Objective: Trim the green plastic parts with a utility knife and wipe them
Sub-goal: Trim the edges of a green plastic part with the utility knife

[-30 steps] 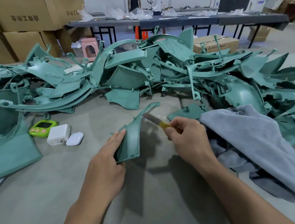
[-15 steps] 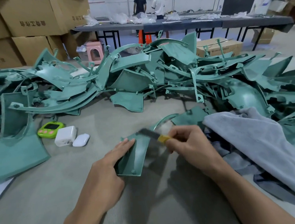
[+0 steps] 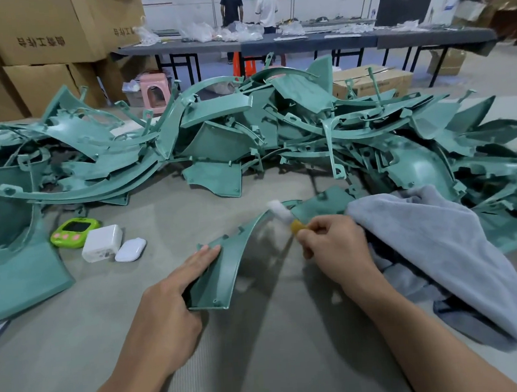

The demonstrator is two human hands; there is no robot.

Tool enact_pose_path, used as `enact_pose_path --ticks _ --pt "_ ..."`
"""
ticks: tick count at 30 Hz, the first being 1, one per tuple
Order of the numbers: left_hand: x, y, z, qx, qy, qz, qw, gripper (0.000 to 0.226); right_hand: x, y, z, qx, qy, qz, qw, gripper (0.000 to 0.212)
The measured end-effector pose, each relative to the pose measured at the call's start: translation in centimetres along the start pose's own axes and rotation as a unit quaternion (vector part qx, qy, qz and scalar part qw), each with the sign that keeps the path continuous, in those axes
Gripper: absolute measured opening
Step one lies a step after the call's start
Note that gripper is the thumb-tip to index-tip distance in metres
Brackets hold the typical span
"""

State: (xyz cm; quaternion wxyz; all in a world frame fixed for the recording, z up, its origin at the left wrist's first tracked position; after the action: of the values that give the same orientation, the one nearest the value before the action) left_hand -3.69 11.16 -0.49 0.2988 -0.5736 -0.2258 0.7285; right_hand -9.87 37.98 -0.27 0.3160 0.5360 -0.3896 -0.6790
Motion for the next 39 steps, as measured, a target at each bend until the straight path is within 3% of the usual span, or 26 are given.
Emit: enact_pose_path --ticks 2,3,5,7,10,12,13,17,20,22,25,28,30,32,36,39 --pt "0.0 0.0 0.0 0.0 -0.002 -0.004 1.0 0.104 -1.9 -0.3 0.4 0.031 -0.089 -0.034 0.995 0.027" --pt "0.0 -0.1 0.1 0.001 -0.001 -0.004 1.0 0.105 -1.9 0.0 0.3 0.013 -0.085 0.008 0.996 0.026" --pt "0.1 -0.1 0.1 0.0 -0.001 -0.001 1.0 0.105 -0.3 1.6 -0.4 -0.053 0.011 0.097 0.994 0.024" --pt "0.1 -0.1 0.1 0.0 -0.001 -0.001 1.0 0.105 1.6 2.2 -1.5 -0.076 0.086 0.078 0.99 0.022" --pt "-0.1 -0.1 0.1 -0.005 0.003 0.0 1.0 0.104 0.0 0.0 0.4 0.017 -0.013 -0.039 0.999 0.027" --pt "-0.1 -0.1 0.2 -0.005 0.006 0.0 1.0 0.105 -2.2 -1.4 1.2 0.075 -0.097 -0.056 0.991 0.031" --pt "-0.1 -0.1 0.1 -0.005 0.005 -0.002 1.0 0.105 -2.3 -1.5 1.2 0.066 -0.102 -0.032 0.992 0.03" --pt "-0.2 -0.2 0.1 -0.002 0.009 -0.005 1.0 0.105 0.6 0.3 0.3 -0.026 0.018 0.011 0.999 0.021" --pt "-0.4 -0.1 0.3 -0.005 0.014 -0.01 1.0 0.101 -1.4 -0.8 1.2 0.037 -0.062 -0.087 0.994 0.028" --pt "-0.4 -0.1 0.4 -0.009 0.017 -0.019 1.0 0.101 -2.8 -1.8 1.5 0.071 -0.084 -0.027 0.994 0.027" --pt "-0.3 0.1 0.4 -0.009 0.022 -0.033 0.999 0.105 -1.2 -0.9 1.0 0.029 0.007 0.151 0.988 0.023" --pt "-0.4 0.2 0.4 -0.004 0.03 -0.027 0.999 0.107 0.2 -0.7 1.1 0.018 0.035 0.095 0.995 0.029" --pt "-0.5 0.4 0.4 -0.007 0.034 -0.027 0.999 0.109 -0.9 -2.1 1.9 0.068 -0.026 0.042 0.996 0.036" --pt "-0.9 0.8 0.6 -0.012 0.033 -0.031 0.999 0.112 -1.9 -3.3 2.0 0.106 -0.07 0.098 0.987 0.037" --pt "-1.7 1.7 0.9 -0.014 0.011 -0.064 0.998 0.11 -0.9 -1.0 1.1 0.016 0.016 0.219 0.975 0.022" --pt "-2.3 3.6 0.8 -0.055 -0.047 -0.104 0.992 0.105 0.1 0.5 0.5 -0.027 0.054 0.203 0.977 0.022"
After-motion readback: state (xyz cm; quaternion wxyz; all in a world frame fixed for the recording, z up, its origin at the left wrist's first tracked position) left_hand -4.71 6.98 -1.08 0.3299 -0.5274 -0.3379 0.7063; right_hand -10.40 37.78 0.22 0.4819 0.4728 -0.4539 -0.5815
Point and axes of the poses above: each hand's wrist, its own z-axis towards the middle knuckle, its own x-axis out of the palm, y = z × x, the point moved 7 cm from there along z, towards the middle knuckle, and after that the axes turned 5 degrees about z, right-handed, at the moved point
